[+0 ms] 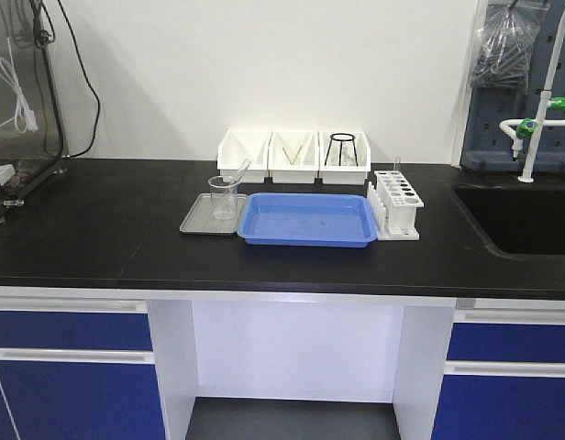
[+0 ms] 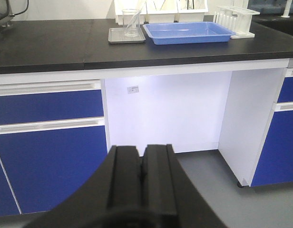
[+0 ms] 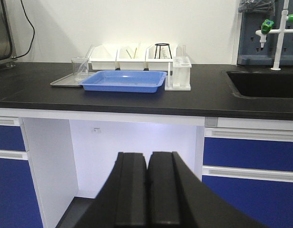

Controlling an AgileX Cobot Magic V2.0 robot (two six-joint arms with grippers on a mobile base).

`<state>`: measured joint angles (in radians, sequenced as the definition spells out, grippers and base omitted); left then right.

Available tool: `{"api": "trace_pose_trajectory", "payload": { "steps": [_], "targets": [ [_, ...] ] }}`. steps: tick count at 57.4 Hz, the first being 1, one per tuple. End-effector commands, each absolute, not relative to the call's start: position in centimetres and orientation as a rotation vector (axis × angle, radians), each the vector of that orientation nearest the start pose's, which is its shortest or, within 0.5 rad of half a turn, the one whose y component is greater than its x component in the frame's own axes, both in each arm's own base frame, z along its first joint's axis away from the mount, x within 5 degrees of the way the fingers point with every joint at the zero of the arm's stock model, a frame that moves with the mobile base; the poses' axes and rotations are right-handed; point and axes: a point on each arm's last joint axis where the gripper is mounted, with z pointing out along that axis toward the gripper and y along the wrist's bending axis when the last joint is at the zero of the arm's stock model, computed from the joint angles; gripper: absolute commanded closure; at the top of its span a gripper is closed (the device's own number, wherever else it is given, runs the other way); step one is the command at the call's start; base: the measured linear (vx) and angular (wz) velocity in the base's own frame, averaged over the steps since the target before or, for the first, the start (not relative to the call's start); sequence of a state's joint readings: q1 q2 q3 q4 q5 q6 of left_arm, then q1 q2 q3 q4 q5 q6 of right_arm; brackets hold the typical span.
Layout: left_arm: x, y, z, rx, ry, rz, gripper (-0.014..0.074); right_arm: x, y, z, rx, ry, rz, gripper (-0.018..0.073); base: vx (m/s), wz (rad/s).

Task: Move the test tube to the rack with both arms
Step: 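Drive the base forward toward the bench and raise both arms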

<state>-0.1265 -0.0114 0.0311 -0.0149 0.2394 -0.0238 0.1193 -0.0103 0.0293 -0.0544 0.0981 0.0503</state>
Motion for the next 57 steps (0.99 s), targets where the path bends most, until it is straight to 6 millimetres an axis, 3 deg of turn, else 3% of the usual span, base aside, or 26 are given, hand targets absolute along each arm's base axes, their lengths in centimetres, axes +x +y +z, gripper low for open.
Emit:
{"api": "trace_pose_trajectory", "payload": {
  "steps": [1, 57],
  "targets": [
    [5.38, -0.72, 19.97, 0.063, 1.62, -0.141, 0.0603, 5.66, 0.68, 19.58, -0.107, 1.531, 0.08, 0.057, 0.0, 0.0],
    [5.38, -0.72, 19.97, 0.063, 1.62, -0.141, 0.0603, 5.66, 0.68, 19.58, -0.107, 1.531, 0.08, 0.057, 0.0, -0.01]
  ]
}}
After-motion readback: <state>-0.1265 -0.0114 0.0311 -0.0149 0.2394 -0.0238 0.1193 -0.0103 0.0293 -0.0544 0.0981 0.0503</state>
